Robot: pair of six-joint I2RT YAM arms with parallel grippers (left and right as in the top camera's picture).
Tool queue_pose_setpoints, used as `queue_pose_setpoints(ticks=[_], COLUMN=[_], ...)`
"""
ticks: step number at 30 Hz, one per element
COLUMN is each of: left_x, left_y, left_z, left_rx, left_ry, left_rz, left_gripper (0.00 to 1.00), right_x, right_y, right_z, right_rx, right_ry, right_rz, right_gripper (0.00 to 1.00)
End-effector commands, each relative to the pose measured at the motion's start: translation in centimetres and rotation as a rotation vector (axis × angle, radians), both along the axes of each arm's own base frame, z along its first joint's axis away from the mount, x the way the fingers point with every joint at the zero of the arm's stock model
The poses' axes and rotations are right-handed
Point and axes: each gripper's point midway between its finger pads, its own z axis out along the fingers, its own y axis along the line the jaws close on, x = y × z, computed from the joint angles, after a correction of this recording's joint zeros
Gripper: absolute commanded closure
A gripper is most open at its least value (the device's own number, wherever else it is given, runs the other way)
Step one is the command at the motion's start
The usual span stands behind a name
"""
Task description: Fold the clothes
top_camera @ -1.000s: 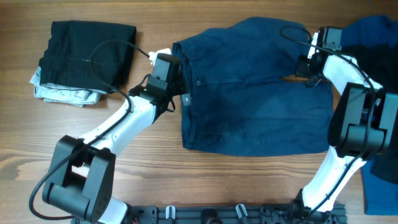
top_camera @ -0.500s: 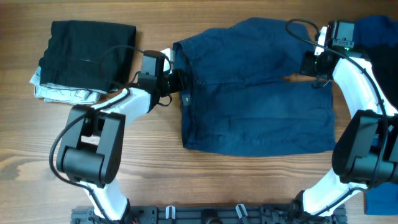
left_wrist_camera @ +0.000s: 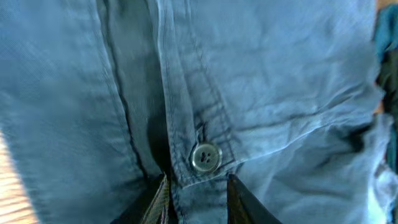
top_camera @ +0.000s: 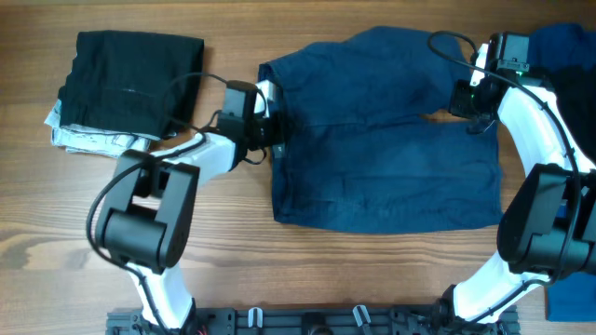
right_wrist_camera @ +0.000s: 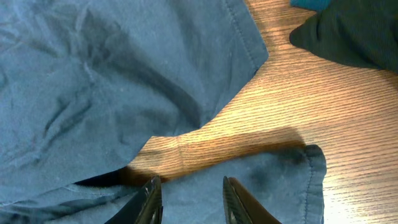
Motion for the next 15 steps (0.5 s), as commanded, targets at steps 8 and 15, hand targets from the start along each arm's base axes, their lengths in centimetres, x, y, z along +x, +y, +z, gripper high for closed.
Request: queue_pose_setpoints(ticks=[8, 15], left_x=[0.03, 0.18], left_y=[-0.85, -1.37], left_z=[-1.56, -0.83], left_rx=[0.103, 0.067], left_ry=[-0.033, -0.047], left_rz=[0.021, 0.003], left_gripper=[0.66, 0.74], right_x=[0.11, 0.19], right_y=[0.31, 0.61], right_z=[0.19, 0.2], right_rx=[0.019, 0.035], right_ry=[-0.011, -0.015], right_rz=[-0.01, -0.003], right_gripper=[0.68, 0.68])
